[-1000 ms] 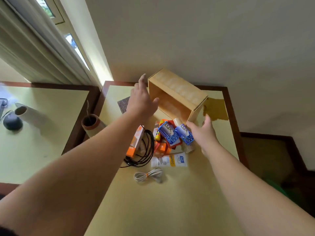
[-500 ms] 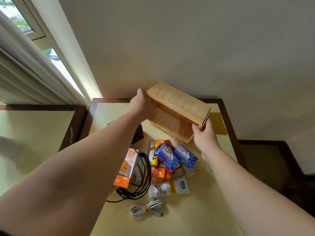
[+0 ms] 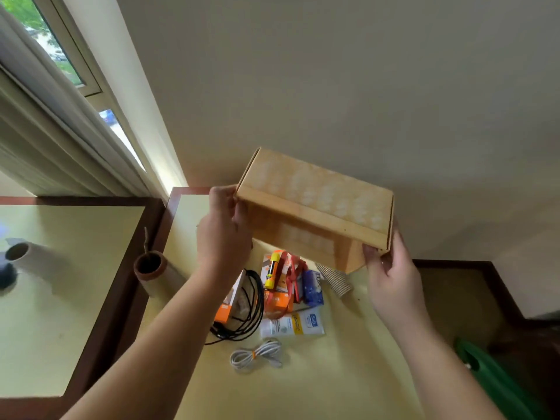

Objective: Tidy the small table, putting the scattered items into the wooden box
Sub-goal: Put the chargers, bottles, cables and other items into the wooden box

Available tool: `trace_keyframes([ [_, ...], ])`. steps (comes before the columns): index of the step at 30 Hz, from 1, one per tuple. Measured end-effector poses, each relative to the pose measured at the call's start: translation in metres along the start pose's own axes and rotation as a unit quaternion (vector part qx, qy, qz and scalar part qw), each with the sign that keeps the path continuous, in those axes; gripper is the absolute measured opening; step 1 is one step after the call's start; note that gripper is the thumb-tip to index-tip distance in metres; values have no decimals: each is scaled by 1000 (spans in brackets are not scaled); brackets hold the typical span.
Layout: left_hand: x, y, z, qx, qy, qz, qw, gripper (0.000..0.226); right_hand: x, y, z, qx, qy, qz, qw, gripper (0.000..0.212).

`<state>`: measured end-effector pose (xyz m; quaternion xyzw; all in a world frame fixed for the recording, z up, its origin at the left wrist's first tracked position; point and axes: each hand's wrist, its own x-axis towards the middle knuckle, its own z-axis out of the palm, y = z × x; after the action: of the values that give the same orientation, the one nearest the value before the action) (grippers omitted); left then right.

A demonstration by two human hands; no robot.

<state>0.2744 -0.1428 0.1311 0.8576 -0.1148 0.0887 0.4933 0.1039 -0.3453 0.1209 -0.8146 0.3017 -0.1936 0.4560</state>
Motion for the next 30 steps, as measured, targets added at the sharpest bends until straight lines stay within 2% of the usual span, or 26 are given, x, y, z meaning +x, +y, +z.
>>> trace_keyframes([
  [6, -100, 3, -61, 42, 40, -24, 998, 22, -82, -1, -26, -51, -31, 13, 998, 50],
  [9, -147, -11, -79, 110, 39, -50, 992, 19, -113, 11, -29, -81, -56, 49, 994, 39],
  [13, -204, -34, -88, 148, -20, -118, 982, 14, -146, 39, -28, -136, -111, 82, 981, 47],
  [16, -236, -57, -86, 170, -90, -162, 968, 22, -159, 68, -22, -190, -133, 94, 968, 48],
  [21, -259, -87, -75, 207, -138, -182, 951, 28, -170, 108, -8, -230, -166, 110, 952, 53],
  [30, -261, -115, -58, 197, -141, -148, 959, 31, -174, 120, 8, -247, -139, 117, 952, 53],
])
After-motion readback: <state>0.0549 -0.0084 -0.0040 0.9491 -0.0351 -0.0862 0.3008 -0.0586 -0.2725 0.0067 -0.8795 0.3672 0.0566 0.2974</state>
